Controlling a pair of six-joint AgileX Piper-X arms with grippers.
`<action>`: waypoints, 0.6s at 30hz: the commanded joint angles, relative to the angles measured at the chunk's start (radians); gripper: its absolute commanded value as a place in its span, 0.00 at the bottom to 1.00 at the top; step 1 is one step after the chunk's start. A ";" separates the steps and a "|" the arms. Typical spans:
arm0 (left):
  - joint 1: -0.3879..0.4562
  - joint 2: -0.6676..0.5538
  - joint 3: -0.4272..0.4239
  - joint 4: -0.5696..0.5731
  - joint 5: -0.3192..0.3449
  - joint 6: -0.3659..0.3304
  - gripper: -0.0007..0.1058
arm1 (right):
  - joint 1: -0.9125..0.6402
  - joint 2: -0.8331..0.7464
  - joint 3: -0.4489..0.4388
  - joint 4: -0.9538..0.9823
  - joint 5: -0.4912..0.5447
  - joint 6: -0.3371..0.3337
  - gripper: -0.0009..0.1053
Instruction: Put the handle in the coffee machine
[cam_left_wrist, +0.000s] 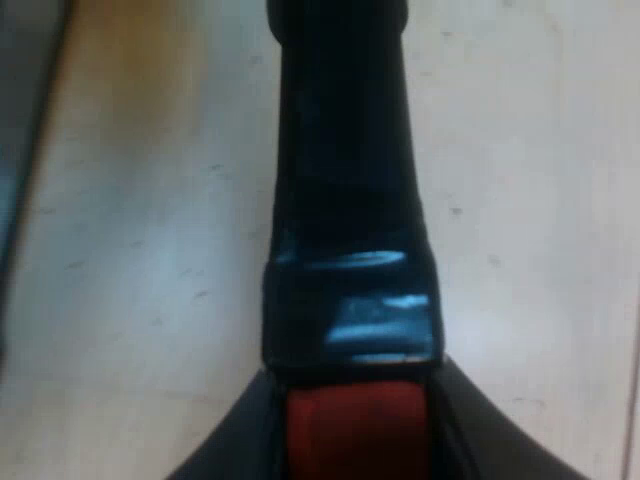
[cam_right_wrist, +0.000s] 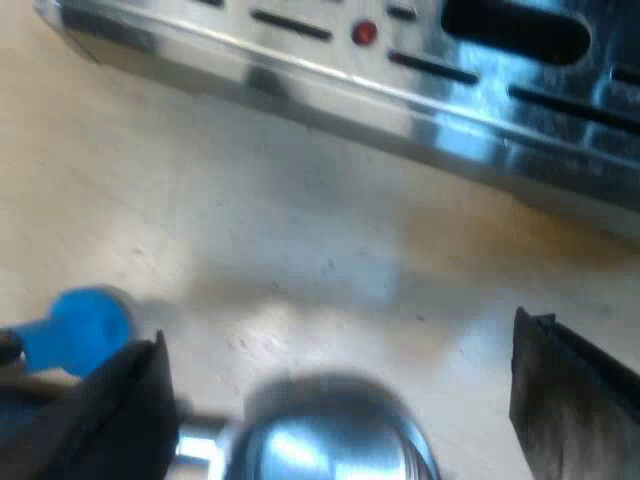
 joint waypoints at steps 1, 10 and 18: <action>0.046 -0.019 -0.013 -0.004 0.032 0.024 0.01 | 0.013 -0.045 -0.010 -0.021 0.029 -0.015 0.68; 0.261 -0.020 -0.013 0.124 0.040 0.191 0.01 | 0.204 -0.098 -0.010 -0.105 0.341 -0.017 0.68; 0.418 -0.020 -0.013 0.124 0.103 0.229 0.01 | 0.360 -0.096 -0.010 -0.220 0.576 -0.012 0.68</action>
